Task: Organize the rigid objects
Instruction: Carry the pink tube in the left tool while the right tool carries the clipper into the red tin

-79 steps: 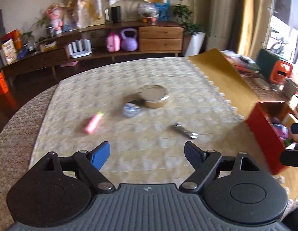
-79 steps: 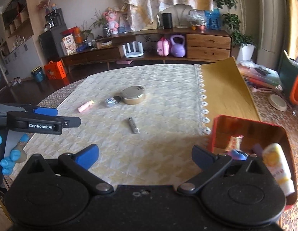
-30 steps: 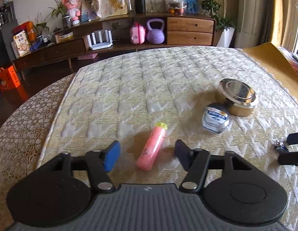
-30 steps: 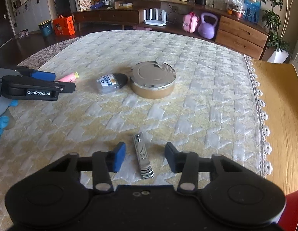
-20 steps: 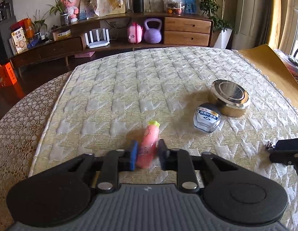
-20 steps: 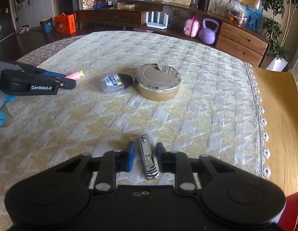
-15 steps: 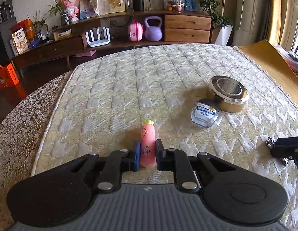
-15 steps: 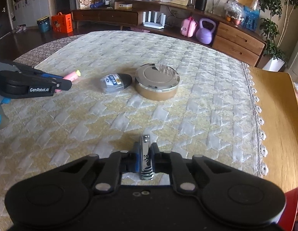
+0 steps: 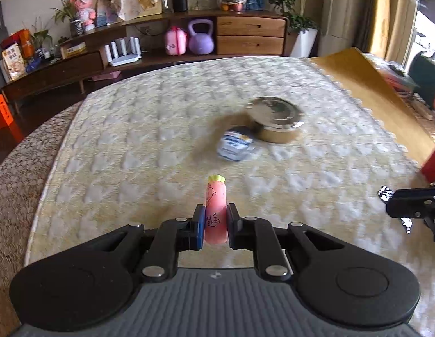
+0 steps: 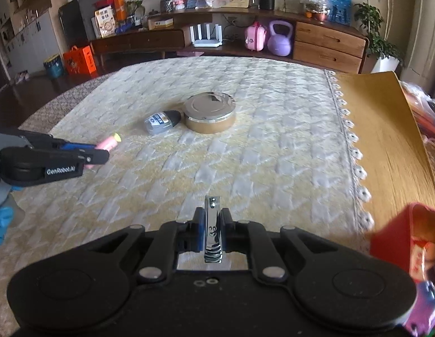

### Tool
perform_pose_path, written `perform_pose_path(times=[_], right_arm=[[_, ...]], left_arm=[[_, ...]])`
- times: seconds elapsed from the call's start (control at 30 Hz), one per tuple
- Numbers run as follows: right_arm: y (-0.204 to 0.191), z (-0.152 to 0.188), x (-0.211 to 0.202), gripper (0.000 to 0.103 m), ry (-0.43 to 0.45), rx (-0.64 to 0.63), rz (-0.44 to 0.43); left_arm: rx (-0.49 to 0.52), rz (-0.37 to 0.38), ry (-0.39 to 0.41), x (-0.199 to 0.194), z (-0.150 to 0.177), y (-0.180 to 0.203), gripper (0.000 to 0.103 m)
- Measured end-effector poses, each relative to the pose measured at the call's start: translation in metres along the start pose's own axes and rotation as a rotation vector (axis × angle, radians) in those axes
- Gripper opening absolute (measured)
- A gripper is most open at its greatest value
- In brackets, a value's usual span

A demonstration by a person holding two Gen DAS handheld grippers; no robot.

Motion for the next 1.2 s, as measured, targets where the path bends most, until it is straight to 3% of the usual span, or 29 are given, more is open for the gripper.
perform_pose_path(times=[0.5, 0.63, 1.2], right_arm=[[0.031, 0.018, -0.097, 0.01, 0.087, 0.079, 0.004], [0.044, 0.022, -0.117, 0.01, 0.107, 0.108, 0.026], [0.126, 0.046, -0.177, 0.01, 0.177, 0.235, 0.13]], left_arm=[[0.062, 0.142, 0.069, -0.073, -0.022, 0.079, 0.015], [0.103, 0.135, 0.092, -0.087, -0.027, 0.1, 0.015], [0.21, 0.214, 0.138, -0.109, -0.053, 0.188, 0.015]])
Point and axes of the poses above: each gripper's, at about its wrist camera, not at the fingertips, and x roughly the way its jaws point, y to its right, z to its underside, the point moved 1 cm from there along x, roughly the way its jaws point, and after that the axes turned 12 degrees about x, right-handed, at the moved point
